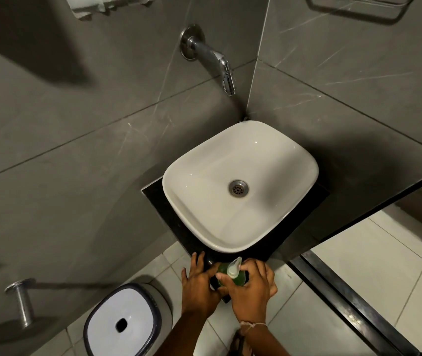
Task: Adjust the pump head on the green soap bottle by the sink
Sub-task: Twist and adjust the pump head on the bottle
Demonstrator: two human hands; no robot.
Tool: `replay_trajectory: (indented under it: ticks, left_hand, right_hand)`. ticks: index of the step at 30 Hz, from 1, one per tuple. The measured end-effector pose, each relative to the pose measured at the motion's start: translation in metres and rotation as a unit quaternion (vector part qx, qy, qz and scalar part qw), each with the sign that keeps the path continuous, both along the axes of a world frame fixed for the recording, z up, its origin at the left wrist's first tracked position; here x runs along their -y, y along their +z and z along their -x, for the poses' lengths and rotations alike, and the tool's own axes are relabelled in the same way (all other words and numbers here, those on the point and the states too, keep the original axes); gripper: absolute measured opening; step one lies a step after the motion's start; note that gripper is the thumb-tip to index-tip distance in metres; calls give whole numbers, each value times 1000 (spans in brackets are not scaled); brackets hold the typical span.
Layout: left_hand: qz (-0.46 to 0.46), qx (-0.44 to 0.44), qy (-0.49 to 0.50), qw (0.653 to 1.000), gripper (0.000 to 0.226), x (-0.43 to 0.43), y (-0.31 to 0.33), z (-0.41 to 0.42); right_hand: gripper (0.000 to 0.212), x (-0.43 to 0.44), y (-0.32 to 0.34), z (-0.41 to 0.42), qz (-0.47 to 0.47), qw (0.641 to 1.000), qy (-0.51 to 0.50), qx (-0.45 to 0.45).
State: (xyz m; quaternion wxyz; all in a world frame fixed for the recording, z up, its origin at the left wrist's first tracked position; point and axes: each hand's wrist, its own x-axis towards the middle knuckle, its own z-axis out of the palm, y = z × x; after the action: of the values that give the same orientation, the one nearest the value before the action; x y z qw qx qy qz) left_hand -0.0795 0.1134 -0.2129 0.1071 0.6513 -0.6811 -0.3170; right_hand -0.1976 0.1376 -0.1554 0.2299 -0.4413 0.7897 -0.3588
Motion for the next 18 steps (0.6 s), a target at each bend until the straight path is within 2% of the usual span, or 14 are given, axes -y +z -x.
replay_trajectory:
  ticks: [4, 8, 10, 15, 18]
  left_hand:
    - [-1, -3, 6, 1000, 50, 0, 0, 0]
    - [5, -17, -3, 1000, 59, 0, 1, -1]
    - [4, -15, -8, 1000, 61, 0, 0, 0]
    - [4, -9, 2, 1000, 56, 0, 0, 1]
    - [5, -14, 1, 1000, 59, 0, -2, 0]
  right_hand:
    - [52, 4, 1, -5, -27, 999, -16, -28]
    - [48, -4, -5, 7, -6, 998, 61, -9]
    - [40, -4, -6, 12, 1, 999, 51, -1]
    - [50, 4, -2, -1, -35, 999, -2, 0]
    - [45, -3, -5, 2, -16, 1000, 25, 3]
